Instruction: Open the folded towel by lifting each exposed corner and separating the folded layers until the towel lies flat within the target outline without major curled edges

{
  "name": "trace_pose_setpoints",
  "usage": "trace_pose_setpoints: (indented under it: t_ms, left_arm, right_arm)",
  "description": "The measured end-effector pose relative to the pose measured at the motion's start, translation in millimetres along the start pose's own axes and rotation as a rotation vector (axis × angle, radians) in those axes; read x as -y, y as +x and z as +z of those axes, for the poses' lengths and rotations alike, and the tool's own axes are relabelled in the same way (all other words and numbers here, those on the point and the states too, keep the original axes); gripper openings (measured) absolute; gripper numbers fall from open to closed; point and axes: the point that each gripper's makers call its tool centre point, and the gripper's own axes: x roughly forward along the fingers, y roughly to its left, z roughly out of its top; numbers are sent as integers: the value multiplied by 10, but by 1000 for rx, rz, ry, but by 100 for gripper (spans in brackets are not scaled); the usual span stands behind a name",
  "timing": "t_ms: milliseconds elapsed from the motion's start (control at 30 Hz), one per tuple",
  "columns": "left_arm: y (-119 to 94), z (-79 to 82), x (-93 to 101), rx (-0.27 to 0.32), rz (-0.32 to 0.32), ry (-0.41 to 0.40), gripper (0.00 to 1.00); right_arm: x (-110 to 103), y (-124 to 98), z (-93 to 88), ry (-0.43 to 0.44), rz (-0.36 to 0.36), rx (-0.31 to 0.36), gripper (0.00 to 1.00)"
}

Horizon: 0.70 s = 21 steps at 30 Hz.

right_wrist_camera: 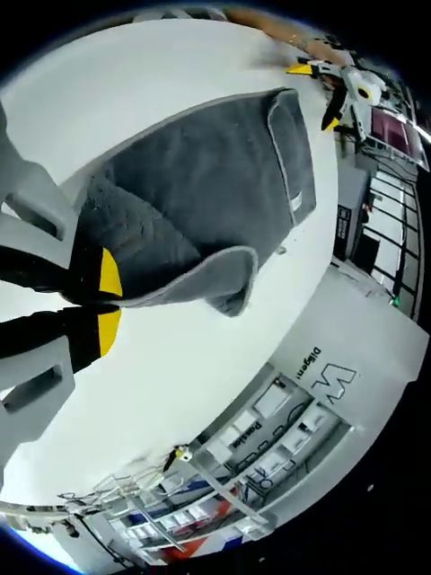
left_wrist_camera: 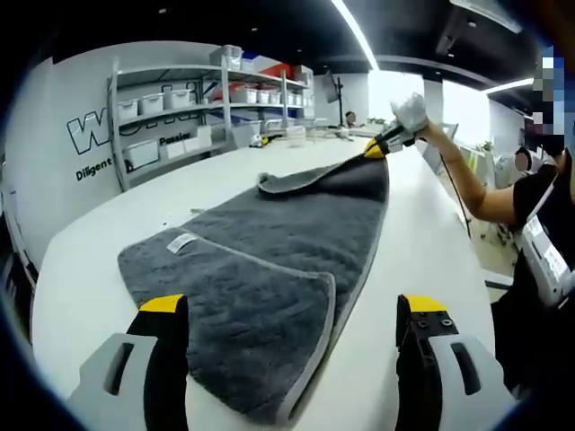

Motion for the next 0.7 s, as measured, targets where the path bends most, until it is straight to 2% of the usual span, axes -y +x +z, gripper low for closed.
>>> trace_pose_setpoints:
  t_ms: [367,533,700]
  left_arm:
    - [8,-17,2,-6,-2,-3,94]
    - [7,-16,-11,-7,-3,-3,94]
    - [7,-18,-14,-9,-4,-4,94]
  right_arm:
    - [33,49,-556,66,-21,-63,0]
    - [-43,115,-715,86,-15,-86,0]
    - [-88,173,-841,67,-32,-117,0]
